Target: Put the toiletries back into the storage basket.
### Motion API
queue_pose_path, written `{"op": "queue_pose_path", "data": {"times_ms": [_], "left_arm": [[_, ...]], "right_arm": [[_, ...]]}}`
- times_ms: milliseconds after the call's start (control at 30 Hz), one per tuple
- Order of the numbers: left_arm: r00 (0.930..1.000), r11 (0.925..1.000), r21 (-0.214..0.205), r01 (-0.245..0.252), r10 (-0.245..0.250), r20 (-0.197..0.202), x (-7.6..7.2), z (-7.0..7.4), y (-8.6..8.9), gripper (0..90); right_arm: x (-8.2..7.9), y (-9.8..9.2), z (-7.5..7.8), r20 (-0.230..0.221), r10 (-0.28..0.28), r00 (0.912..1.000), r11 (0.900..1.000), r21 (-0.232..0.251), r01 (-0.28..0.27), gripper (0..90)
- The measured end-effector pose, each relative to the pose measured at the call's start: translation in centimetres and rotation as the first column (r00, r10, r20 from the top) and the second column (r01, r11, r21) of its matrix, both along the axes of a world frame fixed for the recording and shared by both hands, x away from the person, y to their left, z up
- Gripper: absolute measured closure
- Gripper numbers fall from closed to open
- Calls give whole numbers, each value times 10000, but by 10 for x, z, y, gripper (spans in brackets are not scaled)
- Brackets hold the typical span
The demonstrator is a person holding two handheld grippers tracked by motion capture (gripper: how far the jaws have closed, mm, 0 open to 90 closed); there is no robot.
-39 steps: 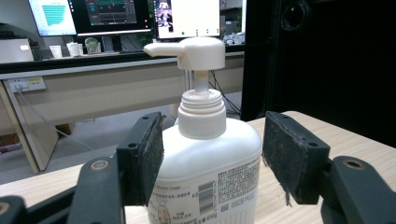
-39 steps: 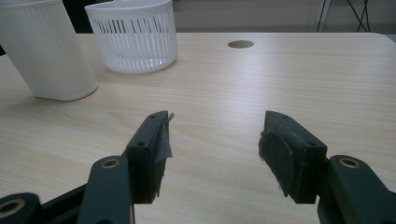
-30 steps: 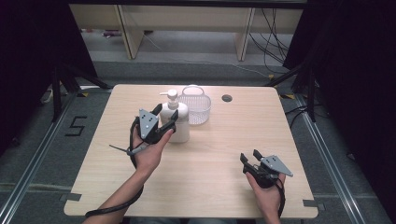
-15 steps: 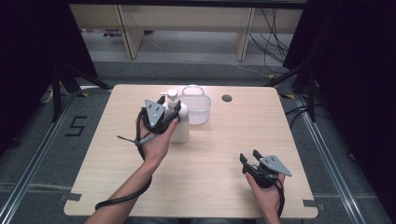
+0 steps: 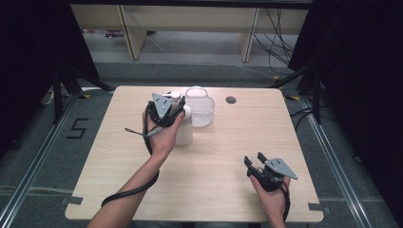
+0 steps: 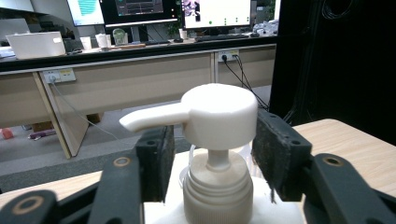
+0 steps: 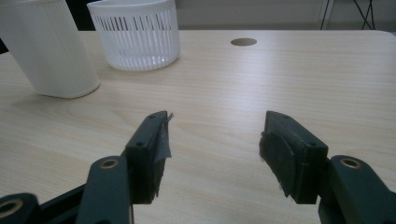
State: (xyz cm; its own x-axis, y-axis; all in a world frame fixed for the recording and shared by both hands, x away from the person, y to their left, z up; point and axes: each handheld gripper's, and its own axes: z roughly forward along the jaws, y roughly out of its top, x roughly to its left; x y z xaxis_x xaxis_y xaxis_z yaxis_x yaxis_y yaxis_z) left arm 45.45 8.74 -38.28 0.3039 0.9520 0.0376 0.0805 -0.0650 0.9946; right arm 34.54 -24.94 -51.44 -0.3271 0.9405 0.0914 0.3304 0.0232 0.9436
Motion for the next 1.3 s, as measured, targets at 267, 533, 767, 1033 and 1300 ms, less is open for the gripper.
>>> {"op": "queue_pose_path", "data": {"times_ms": [267, 533, 767, 1033, 1300], "left_arm": [[9997, 10000, -86, -10, 8, -241, 2, 3, -2, 576], [9992, 9998, -197, 80, -88, -387, 2, 5, -1, 588], [9992, 9995, -218, 225, -232, -340, 1, 7, 0, 590], [9991, 9986, -327, 415, -417, -73, -2, 19, 0, 590], [9987, 9982, -335, 499, -495, 114, -2, 26, 0, 591]], "right_arm": [[0, 1, 0, -127, 18, 9999, 9999, 122, -17, 418], [0, 1, 0, -138, 7, 9999, 10000, 56, -6, 418], [0, 0, 0, -161, 86, 9998, 9999, 64, -85, 418], [0, 0, 0, -140, 41, 9999, 10000, 32, -41, 418], [0, 1, 0, -178, 117, 9998, 9997, 212, -114, 418]]}}
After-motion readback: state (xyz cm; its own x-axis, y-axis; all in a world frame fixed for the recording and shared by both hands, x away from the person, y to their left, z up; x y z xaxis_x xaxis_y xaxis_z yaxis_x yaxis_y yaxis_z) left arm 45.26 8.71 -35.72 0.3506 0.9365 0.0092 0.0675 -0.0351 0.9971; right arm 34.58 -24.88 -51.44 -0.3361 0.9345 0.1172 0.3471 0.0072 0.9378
